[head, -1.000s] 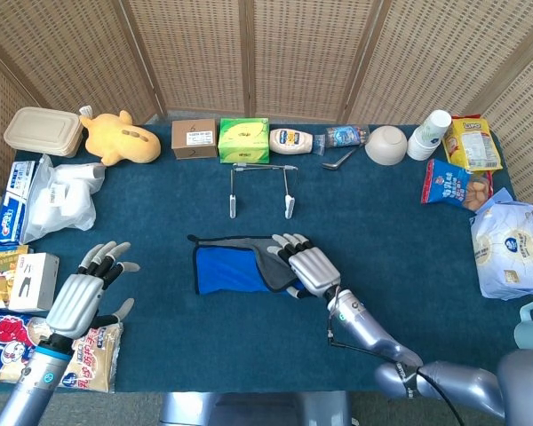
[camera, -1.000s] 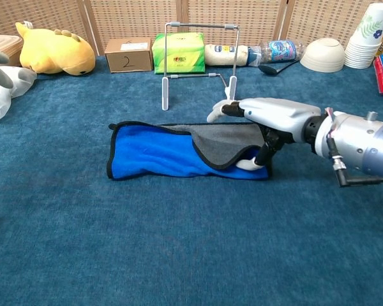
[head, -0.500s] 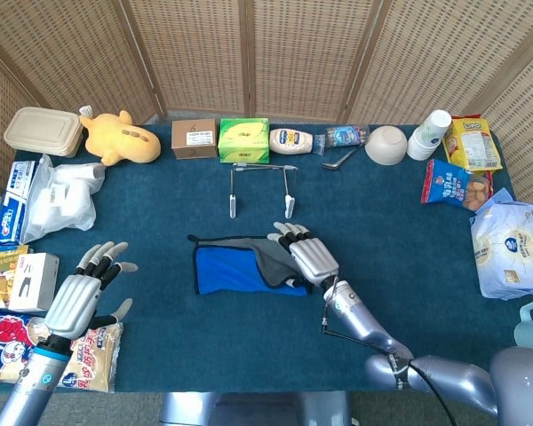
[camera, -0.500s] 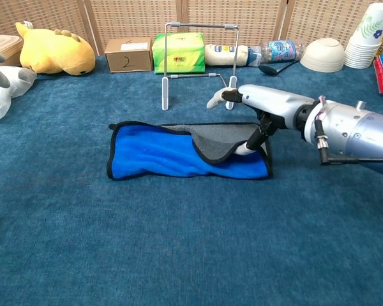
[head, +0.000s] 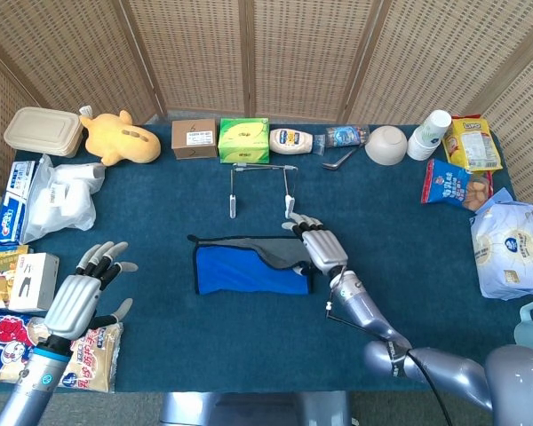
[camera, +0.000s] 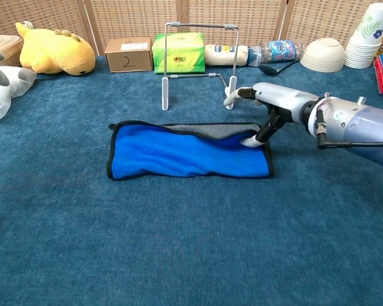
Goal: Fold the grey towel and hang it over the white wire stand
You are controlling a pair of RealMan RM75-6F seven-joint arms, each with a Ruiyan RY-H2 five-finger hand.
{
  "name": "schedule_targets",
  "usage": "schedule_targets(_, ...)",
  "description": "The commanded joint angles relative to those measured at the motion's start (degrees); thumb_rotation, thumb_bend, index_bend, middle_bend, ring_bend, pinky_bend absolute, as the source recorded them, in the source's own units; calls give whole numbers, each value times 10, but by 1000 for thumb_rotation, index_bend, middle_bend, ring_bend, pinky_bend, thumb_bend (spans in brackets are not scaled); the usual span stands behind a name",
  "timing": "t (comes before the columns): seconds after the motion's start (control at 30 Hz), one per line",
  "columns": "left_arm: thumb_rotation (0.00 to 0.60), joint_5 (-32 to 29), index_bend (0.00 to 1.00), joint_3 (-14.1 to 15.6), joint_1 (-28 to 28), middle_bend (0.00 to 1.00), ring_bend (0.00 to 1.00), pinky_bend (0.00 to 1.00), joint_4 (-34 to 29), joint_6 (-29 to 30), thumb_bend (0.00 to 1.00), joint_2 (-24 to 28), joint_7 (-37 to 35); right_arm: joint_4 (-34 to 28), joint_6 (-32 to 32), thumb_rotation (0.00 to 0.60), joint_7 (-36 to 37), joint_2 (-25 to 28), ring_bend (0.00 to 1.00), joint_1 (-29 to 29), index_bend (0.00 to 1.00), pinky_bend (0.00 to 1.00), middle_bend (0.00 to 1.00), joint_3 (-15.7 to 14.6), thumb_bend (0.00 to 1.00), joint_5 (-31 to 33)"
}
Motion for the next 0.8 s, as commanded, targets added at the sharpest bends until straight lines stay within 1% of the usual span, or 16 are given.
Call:
schedule_targets(0.03,600,1,294,0,0,101,0,0,-1,1,439,0,1,4,2,600,4,0,0,-2,161,0,51,3,292,5)
schedule_targets(0.23,600,2,294,-1,0,101,0,0,-4,-1,438,-1,5,12,3,600,13,0,0,-1,161,0,51,8,291,8)
schedule_targets(0.5,600,5,294,-1,2,101,0,0,-10,3,438,0,11,42,-1,600,20,-11,0,5,158,0,51,14,290,12)
schedule_targets(0.8,600,11,294,0,4,101,0,0,-12,6,438,-2,11,26,8,600,11,-10,0,1,153,0,48,0,290,-1)
